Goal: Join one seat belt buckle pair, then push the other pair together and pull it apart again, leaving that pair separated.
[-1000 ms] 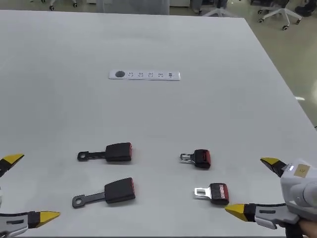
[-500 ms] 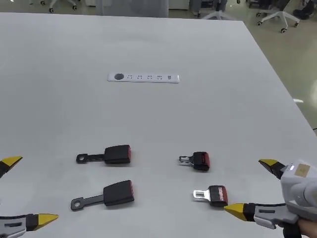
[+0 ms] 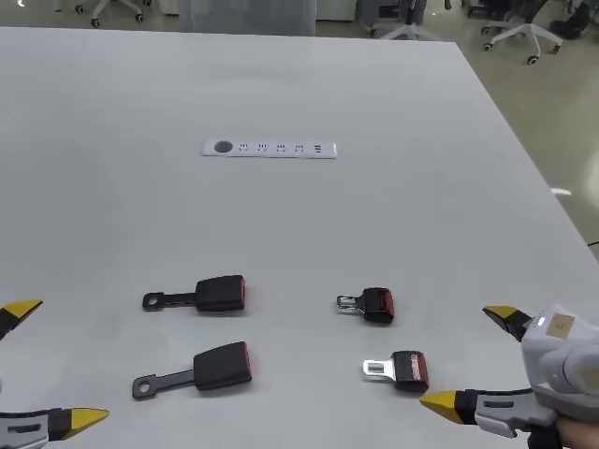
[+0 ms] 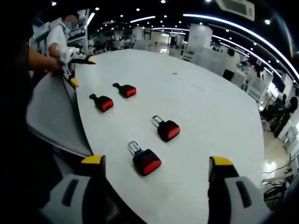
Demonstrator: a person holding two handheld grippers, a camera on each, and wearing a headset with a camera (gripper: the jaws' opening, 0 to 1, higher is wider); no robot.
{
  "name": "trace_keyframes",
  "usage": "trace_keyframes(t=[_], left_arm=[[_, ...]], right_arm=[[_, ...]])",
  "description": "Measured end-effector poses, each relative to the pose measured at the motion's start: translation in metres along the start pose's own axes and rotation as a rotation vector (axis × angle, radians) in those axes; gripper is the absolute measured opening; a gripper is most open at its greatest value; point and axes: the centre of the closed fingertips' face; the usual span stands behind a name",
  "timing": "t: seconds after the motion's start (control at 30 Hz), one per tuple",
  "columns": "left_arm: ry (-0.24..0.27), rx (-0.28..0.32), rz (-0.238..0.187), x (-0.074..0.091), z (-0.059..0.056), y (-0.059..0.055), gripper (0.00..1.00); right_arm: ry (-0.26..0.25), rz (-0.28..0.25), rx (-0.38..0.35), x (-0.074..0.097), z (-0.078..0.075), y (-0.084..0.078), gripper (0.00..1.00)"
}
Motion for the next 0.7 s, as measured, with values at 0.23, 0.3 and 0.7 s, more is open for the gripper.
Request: trace_keyframes(t=[0.23,0.3,0.7], left_arm=[[-0.003,-0.011,0.008,-0.0007,-0.0013,-0.0013,0.99],[-0.003,-0.013,0.010,-0.0002,-0.0016,-0.0012,0.98],[-0.017,-0.031,0.026,-0.0006,-0.0061,-0.0028,0.96]], right_arm=[[0.005,-0.002,0.006,-0.0014,0.0020,0.0043,0.92],[0.006,0.005,0.020,-0.0025,0.0024,0.0031,0.92],[0.009,0.040,0.050,-0.0054,0.0040,-0.0050,0.91]])
Point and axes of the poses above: the centre of the closed fingertips' face, and the gripper's own axes: x roughly backward along the fingers, z roughly to its left, y roughly out of its top, and after that the axes turned 7 degrees about z, right-handed
